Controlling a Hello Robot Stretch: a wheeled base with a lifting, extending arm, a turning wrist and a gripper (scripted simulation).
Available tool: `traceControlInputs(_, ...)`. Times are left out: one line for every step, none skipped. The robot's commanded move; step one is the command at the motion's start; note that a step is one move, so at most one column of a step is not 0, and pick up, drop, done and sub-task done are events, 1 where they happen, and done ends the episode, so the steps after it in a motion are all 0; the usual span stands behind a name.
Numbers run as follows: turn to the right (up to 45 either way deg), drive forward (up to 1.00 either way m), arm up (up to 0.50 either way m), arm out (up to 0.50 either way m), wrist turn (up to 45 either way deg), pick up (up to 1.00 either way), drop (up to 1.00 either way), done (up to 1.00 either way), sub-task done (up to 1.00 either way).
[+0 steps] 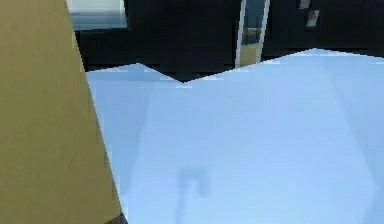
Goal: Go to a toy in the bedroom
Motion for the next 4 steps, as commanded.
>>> traceControlInputs(3.0,0.00,0.00,0.00,0.0,0.00,0.00,0.00,0.00)
traceControlInputs(45.0,0.00,0.00,0.00,0.0,0.00,0.00,0.00,0.00)
traceControlInputs(45.0,0.00,0.00,0.00,0.0,0.00,0.00,0.00,0.00)
traceControlInputs(3.0,0.00,0.00,0.00,0.0,0.00,0.00,0.00,0.00)
